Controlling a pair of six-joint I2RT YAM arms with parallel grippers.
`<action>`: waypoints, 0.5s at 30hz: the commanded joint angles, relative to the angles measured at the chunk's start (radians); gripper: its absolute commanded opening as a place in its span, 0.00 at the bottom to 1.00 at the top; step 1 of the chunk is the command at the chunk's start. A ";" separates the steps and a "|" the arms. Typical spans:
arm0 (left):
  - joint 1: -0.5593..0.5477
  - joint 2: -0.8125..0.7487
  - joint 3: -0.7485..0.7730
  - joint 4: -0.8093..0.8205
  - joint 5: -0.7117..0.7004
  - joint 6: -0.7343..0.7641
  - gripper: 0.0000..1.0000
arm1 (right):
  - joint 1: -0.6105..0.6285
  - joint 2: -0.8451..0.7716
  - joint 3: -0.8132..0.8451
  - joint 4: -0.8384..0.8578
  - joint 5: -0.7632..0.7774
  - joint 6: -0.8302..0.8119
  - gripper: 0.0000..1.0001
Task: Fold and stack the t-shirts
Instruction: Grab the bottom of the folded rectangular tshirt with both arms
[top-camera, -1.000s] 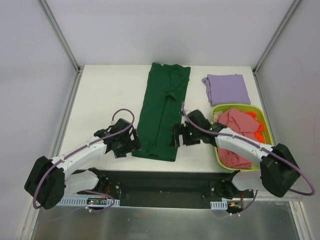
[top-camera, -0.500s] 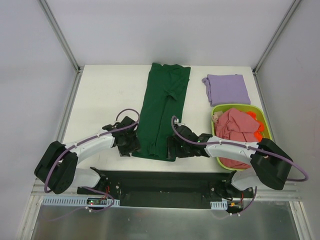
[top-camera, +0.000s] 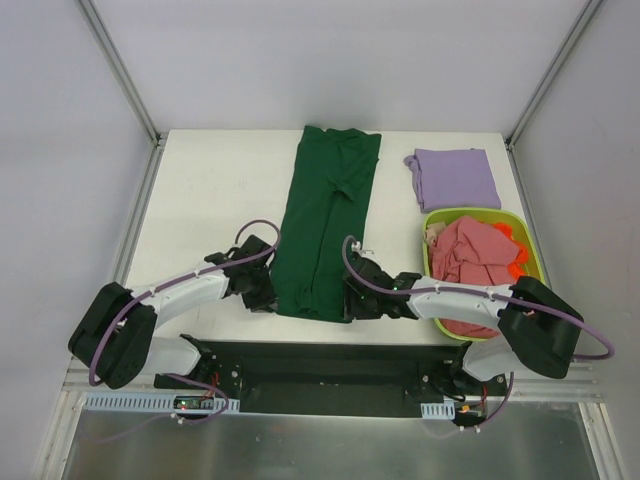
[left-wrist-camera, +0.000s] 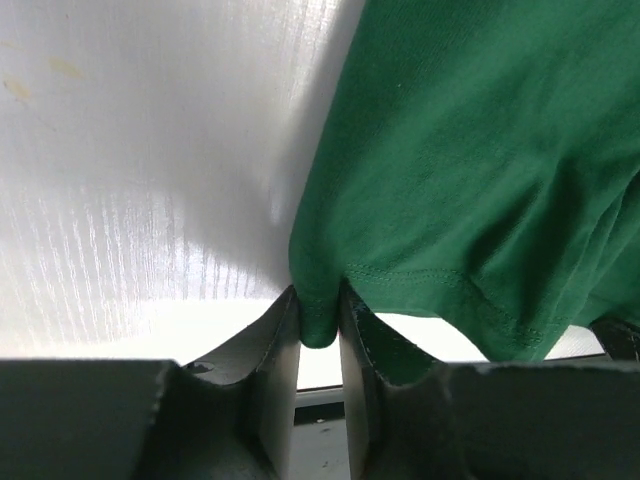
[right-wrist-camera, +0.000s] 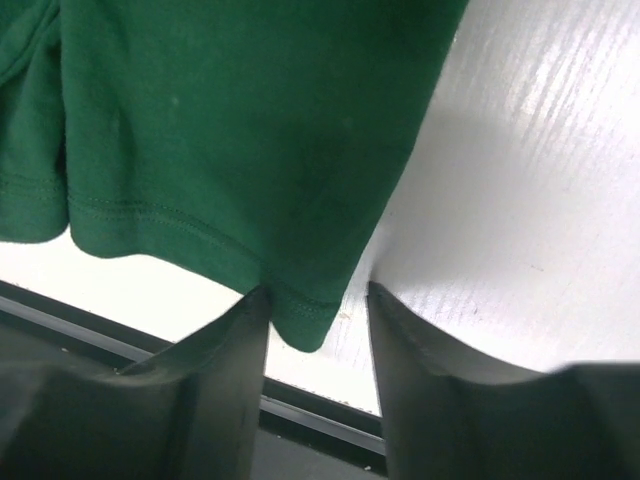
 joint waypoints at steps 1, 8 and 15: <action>0.001 0.025 -0.033 -0.015 -0.009 0.007 0.18 | 0.017 -0.001 -0.033 -0.007 -0.011 0.037 0.42; 0.002 -0.030 -0.062 0.006 -0.011 0.012 0.00 | 0.040 -0.022 -0.054 -0.013 0.009 0.067 0.19; -0.001 -0.290 -0.198 0.020 0.055 -0.017 0.00 | 0.090 -0.073 -0.083 0.005 -0.083 0.064 0.08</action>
